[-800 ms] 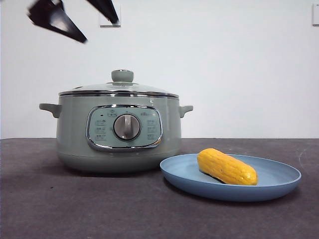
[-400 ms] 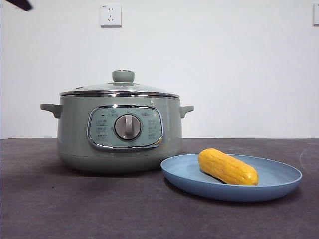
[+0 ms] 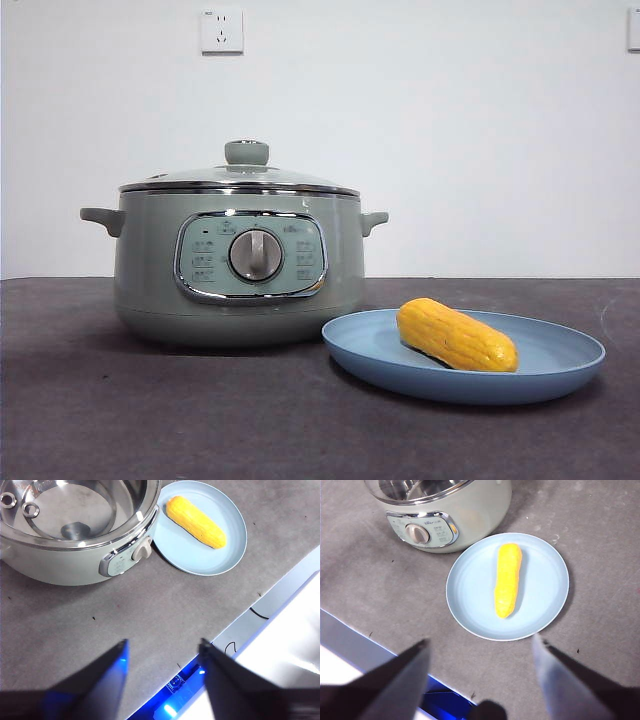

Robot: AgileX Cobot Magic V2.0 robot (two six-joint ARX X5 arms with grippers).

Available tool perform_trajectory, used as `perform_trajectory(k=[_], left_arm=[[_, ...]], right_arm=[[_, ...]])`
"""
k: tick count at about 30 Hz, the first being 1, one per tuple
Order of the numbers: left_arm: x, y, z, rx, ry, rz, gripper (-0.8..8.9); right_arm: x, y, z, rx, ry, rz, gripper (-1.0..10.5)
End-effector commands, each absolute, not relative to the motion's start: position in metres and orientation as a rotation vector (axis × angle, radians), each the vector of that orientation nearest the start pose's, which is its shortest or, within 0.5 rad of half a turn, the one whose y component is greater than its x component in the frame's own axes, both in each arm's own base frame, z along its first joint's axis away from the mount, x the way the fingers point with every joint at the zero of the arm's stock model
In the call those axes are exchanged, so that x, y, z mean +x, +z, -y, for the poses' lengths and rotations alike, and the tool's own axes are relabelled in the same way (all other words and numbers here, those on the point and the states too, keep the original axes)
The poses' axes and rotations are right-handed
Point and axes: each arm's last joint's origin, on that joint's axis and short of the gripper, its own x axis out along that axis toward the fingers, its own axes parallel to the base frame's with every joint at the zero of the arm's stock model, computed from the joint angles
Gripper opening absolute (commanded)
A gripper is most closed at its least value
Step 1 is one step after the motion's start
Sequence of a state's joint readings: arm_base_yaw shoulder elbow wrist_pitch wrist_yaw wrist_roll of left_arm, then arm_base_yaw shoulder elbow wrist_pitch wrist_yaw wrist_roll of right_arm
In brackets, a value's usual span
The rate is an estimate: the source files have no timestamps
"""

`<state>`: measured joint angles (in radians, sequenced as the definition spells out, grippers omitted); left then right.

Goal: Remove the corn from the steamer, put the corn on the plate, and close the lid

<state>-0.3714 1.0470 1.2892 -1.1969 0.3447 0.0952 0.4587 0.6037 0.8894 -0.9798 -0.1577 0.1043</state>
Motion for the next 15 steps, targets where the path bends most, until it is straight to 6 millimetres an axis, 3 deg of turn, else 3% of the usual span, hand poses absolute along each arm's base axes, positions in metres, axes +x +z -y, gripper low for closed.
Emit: perform_trajectory(k=[1, 15], left_arm=[[0.1517, 0.3702, 0.0697, 0.108, -0.715, -0.942, -0.08], [0.1526, 0.3707, 0.0699, 0.11, -0.711, -0.932, -0.03]], right_arm=[[0.0832, 0.3165, -0.0464, -0.017, 0.559, -0.727, -0.1], [0.0835, 0.3167, -0.0462, -0.016, 0.55, -0.724, 0.0]])
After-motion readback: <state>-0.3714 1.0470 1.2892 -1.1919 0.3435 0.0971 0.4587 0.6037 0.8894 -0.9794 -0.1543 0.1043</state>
